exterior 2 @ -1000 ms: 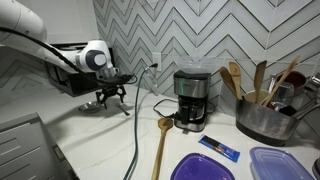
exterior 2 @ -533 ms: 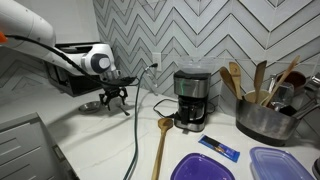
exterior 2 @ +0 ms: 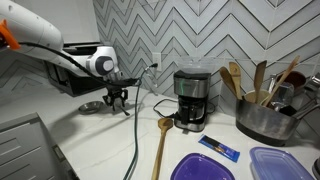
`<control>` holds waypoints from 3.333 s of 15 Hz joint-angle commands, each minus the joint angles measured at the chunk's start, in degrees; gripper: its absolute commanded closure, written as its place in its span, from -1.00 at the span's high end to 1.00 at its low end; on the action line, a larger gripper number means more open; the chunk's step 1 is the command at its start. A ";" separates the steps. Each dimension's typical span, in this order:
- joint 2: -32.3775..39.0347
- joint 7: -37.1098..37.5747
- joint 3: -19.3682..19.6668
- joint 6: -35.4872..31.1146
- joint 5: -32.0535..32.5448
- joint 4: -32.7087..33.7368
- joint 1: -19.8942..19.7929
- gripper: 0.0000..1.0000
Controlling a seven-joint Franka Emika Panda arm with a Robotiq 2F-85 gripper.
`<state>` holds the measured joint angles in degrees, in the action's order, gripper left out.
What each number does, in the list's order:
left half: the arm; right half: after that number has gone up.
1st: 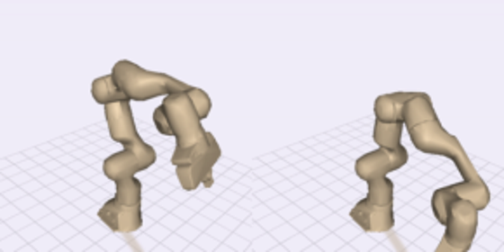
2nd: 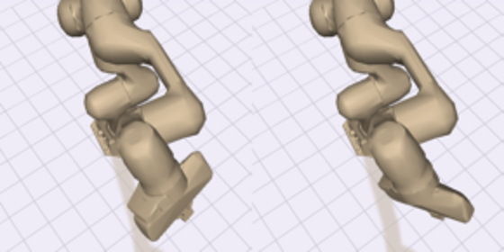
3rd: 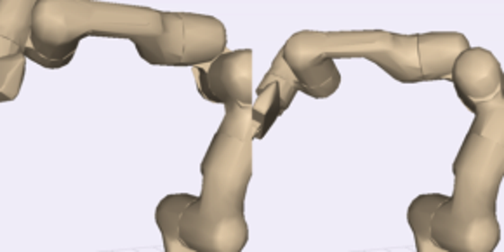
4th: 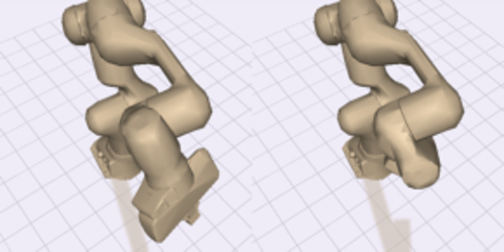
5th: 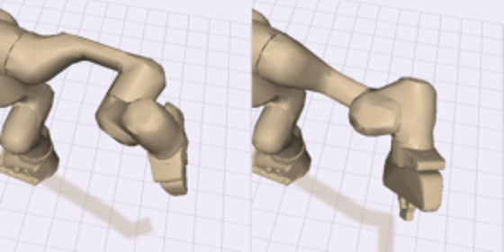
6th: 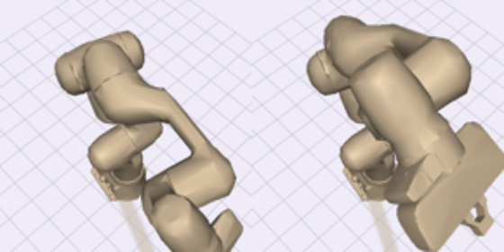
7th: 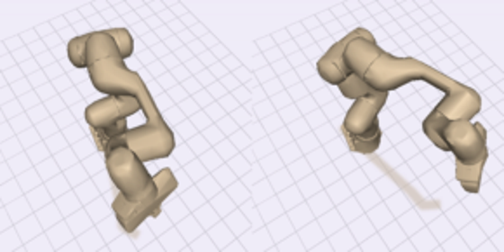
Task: Pick up the silver fork and put it on the dark blue lunch box lid
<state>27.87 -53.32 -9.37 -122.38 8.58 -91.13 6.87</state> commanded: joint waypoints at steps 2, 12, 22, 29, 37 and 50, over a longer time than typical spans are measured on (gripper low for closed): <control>3.05 -3.29 -1.35 1.45 -2.16 3.82 -1.12 0.28; 5.56 -4.16 -1.22 2.51 -3.89 7.24 -1.40 -0.42; 6.19 -4.30 -0.98 3.60 -3.51 8.10 -1.25 -0.98; -0.31 -1.13 -1.09 9.64 -4.92 6.75 -1.09 -0.97; -11.25 0.02 0.29 14.87 -11.74 4.08 -4.45 -0.97; -23.69 4.52 8.89 14.20 -15.32 -0.79 -11.58 -0.97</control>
<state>8.15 -50.75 -2.08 -107.49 -6.13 -87.43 -3.98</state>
